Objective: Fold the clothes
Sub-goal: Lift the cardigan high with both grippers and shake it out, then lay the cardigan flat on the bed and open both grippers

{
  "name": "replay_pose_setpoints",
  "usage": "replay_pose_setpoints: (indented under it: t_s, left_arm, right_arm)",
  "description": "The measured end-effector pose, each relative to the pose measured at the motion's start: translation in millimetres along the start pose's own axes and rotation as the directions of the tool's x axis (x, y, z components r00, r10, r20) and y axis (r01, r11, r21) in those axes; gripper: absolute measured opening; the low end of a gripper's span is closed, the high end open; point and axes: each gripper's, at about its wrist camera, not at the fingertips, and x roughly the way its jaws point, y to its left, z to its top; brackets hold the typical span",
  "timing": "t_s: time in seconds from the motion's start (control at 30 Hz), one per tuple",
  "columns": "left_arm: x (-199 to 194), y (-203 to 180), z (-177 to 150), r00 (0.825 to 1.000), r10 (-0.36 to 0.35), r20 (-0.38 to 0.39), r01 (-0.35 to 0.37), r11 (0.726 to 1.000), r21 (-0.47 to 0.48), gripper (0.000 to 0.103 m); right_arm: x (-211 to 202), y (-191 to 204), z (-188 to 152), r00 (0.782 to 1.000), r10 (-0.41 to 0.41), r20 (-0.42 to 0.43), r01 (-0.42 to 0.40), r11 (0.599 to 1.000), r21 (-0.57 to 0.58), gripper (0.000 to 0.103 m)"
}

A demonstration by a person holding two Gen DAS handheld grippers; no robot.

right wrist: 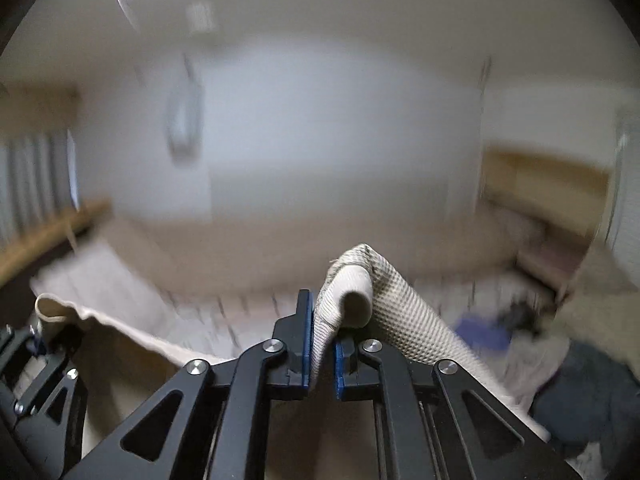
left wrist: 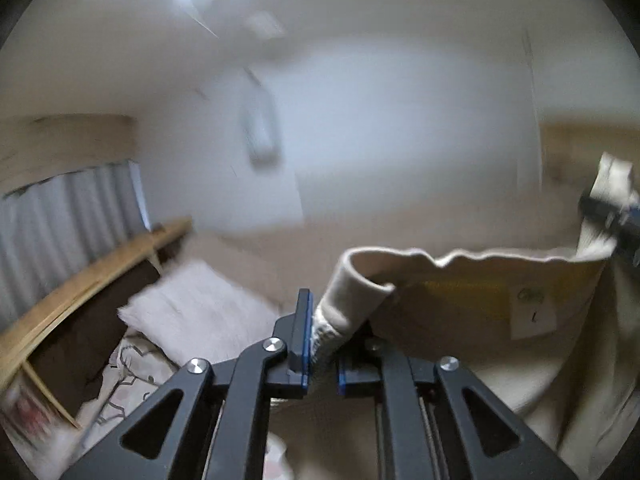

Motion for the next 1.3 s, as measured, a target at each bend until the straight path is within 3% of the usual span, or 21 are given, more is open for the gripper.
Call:
replay_pose_setpoints:
  t_s: [0.03, 0.07, 0.13, 0.23, 0.3, 0.4, 0.47, 0.53, 0.57, 0.6, 0.63, 0.67, 0.73, 0.87, 0.97, 1.03, 1.1, 1.13, 1.17, 1.3]
  left_arm:
    - [39.8, -14.2, -11.8, 0.997, 0.0, -0.077, 0.005, 0.998, 0.062, 0.035]
    - [72.1, -24.6, -33.5, 0.988, -0.005, -0.156, 0.02, 0.995, 0.096, 0.039]
    - [108.3, -21.7, -65.5, 0.971, -0.033, -0.236, 0.052, 0.996, 0.075, 0.04]
    - [136.0, -26.5, -121.6, 0.94, -0.12, -0.32, 0.111, 0.993, -0.048, 0.041]
    - [136.2, -21.9, -141.5, 0.915, -0.191, -0.356, 0.146, 0.978, -0.149, 0.042]
    - [113.6, -7.4, -161.0, 0.9, -0.223, -0.375, 0.152, 0.966, -0.208, 0.042]
    - [78.9, 6.9, -174.4, 0.904, -0.227, -0.363, 0.164, 0.967, -0.195, 0.043]
    - [37.4, 17.3, -198.3, 0.91, -0.215, -0.356, 0.162, 0.971, -0.173, 0.055]
    - [20.1, 24.8, -211.9, 0.908, -0.216, -0.357, 0.163, 0.971, -0.174, 0.057]
    - [3.5, 31.4, -224.3, 0.906, -0.221, -0.361, 0.165, 0.97, -0.178, 0.057]
    - [-8.6, 37.4, -235.3, 0.9, -0.23, -0.37, 0.17, 0.967, -0.187, 0.057]
    - [-22.1, 44.2, -247.3, 0.891, -0.243, -0.384, 0.177, 0.964, -0.2, 0.057]
    - [-54.1, 54.0, -271.2, 0.869, -0.271, -0.415, 0.188, 0.955, -0.229, 0.057]
    - [-94.4, 59.2, -308.8, 0.845, -0.314, -0.433, 0.196, 0.935, -0.295, 0.057]
    - [-123.0, 62.4, -336.3, 0.828, -0.346, -0.442, 0.2, 0.917, -0.345, 0.06]
    - [-136.9, 65.1, -354.0, 0.816, -0.369, -0.445, 0.189, 0.898, -0.398, 0.063]
    - [-140.3, 68.1, -369.0, 0.811, -0.38, -0.444, 0.149, 0.869, -0.472, 0.063]
    - [-140.8, 69.2, -375.6, 0.811, -0.379, -0.447, 0.129, 0.86, -0.495, 0.064]
    - [-140.4, 68.8, -383.3, 0.811, -0.368, -0.454, 0.1, 0.853, -0.513, 0.064]
    - [-135.8, 64.9, -404.4, 0.806, -0.332, -0.49, 0.014, 0.838, -0.546, 0.063]
  right_arm:
    - [35.8, -10.6, -18.4, 0.994, 0.011, -0.113, -0.007, 1.0, 0.029, 0.008]
    - [71.9, -21.2, -37.2, 0.974, 0.025, -0.225, -0.012, 0.998, 0.061, 0.009]
    - [129.5, -44.0, -97.3, 0.906, 0.084, -0.414, -0.025, 0.989, 0.144, 0.009]
    - [149.1, -65.2, -155.4, 0.877, 0.042, -0.479, 0.033, 0.988, 0.148, 0.014]
    - [142.6, -76.2, -184.7, 0.879, 0.025, -0.477, 0.046, 0.99, 0.137, 0.017]
    - [124.1, -92.9, -180.3, 0.906, 0.003, -0.423, 0.054, 0.991, 0.123, 0.029]
    - [93.2, -99.5, -175.0, 0.95, 0.006, -0.311, 0.029, 0.994, 0.107, 0.034]
    - [37.9, -101.2, -173.5, 0.989, -0.017, -0.146, 0.03, 0.995, 0.091, 0.034]
    - [9.0, -97.6, -175.8, 0.998, -0.001, -0.057, 0.007, 0.994, 0.107, 0.04]
    - [-25.5, -96.8, -183.0, 0.998, 0.052, 0.037, -0.056, 0.99, 0.131, 0.053]
    - [-53.1, -95.7, -194.8, 0.989, 0.122, 0.079, -0.132, 0.981, 0.141, 0.088]
    - [-73.0, -90.1, -207.9, 0.983, 0.18, 0.024, -0.182, 0.975, 0.126, 0.093]
    - [-105.7, -71.5, -239.8, 0.948, 0.294, -0.123, -0.283, 0.954, 0.104, 0.093]
    - [-172.6, -49.1, -308.2, 0.915, 0.331, -0.23, -0.326, 0.943, 0.062, 0.093]
    - [-206.1, -24.3, -349.4, 0.923, 0.277, -0.268, -0.302, 0.952, -0.056, 0.093]
    - [-219.3, 1.5, -368.7, 0.948, 0.164, -0.274, -0.236, 0.938, -0.255, 0.093]
    - [-222.9, 25.6, -390.0, 0.977, 0.053, -0.207, -0.149, 0.861, -0.486, 0.093]
    - [-224.6, 36.7, -399.3, 0.988, 0.018, -0.15, -0.106, 0.787, -0.607, 0.093]
    - [-225.0, 41.3, -404.7, 0.992, 0.007, -0.123, -0.088, 0.74, -0.667, 0.093]
    - [-209.7, 55.4, -435.0, 0.996, -0.019, -0.092, -0.073, 0.47, -0.88, 0.093]
